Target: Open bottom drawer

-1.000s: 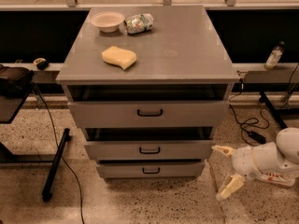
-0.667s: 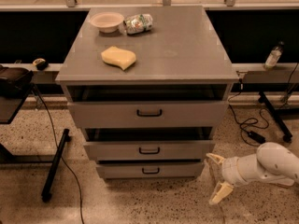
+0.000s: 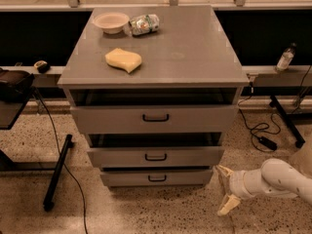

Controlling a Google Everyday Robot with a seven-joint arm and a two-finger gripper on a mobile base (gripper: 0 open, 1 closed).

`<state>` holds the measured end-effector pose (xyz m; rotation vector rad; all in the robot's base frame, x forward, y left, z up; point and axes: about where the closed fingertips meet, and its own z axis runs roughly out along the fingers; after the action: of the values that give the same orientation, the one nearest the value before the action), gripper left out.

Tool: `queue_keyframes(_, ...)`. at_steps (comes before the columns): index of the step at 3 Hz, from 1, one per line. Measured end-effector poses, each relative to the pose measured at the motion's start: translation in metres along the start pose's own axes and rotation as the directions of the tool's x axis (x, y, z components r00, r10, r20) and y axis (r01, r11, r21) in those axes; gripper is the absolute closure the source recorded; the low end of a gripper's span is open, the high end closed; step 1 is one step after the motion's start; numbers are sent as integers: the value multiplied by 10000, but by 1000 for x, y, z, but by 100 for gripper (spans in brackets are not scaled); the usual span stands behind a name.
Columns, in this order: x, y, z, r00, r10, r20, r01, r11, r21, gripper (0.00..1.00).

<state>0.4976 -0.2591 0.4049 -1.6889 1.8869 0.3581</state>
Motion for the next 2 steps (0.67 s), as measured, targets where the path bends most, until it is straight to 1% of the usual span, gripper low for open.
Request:
queue_keyframes(1, 4, -6, 9, 9997, 32, -260, -38, 9998, -205, 0)
queue_keyframes(2, 36, -29, 43, 9928, -339, -1147, 321, 9993, -173, 0)
